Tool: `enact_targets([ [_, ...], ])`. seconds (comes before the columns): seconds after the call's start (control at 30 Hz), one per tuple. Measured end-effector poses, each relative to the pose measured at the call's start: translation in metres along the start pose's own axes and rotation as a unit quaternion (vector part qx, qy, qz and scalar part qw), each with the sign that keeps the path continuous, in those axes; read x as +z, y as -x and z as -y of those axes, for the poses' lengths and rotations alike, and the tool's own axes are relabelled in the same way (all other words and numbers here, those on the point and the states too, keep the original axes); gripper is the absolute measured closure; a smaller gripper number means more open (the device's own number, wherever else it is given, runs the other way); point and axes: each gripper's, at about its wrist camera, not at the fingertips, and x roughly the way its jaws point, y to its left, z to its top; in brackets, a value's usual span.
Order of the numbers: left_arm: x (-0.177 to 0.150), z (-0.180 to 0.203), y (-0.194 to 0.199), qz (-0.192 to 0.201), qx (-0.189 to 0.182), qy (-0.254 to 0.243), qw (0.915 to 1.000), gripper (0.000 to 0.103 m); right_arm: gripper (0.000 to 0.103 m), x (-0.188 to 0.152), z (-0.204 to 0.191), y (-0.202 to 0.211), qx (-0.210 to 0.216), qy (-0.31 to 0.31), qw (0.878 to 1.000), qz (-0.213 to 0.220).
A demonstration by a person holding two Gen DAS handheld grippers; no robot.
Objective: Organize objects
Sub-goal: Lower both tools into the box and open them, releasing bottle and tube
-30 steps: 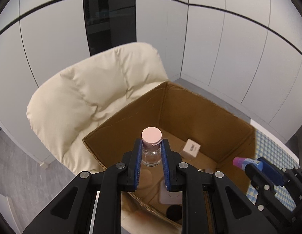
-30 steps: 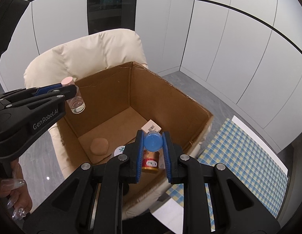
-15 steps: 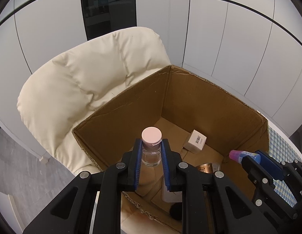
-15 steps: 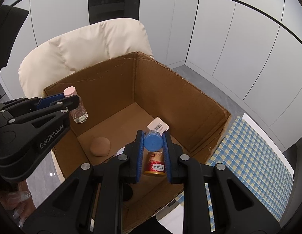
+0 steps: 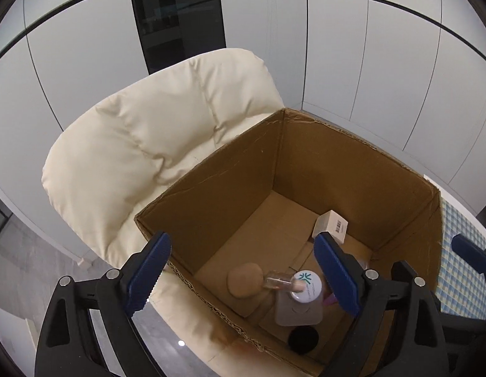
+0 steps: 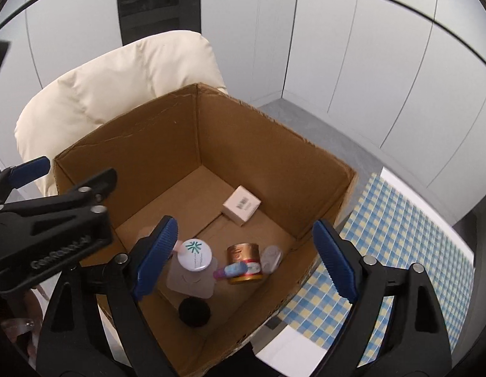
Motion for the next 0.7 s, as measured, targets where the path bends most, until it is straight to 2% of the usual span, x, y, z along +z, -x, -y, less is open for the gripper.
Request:
enact_targets([
  [0.1,-0.001,-0.001,0.002,0.001,-0.004,0.002,1.0000,0.010,0.013,0.001,0.009,0.000,0.007,-0.024,1.000,-0.007],
  [0.47,-0.002,0.005,0.012,-0.001,-0.011,-0.008,0.9999,0.010,0.013,-0.004,0.027,0.011,-0.017,-0.059,0.998,-0.021],
  [0.7,0.008,0.032,0.036,-0.002,-0.033,-0.044,0.9985,0.010,0.007,-0.005,0.041,0.031,-0.043,-0.085,0.995,-0.032],
])
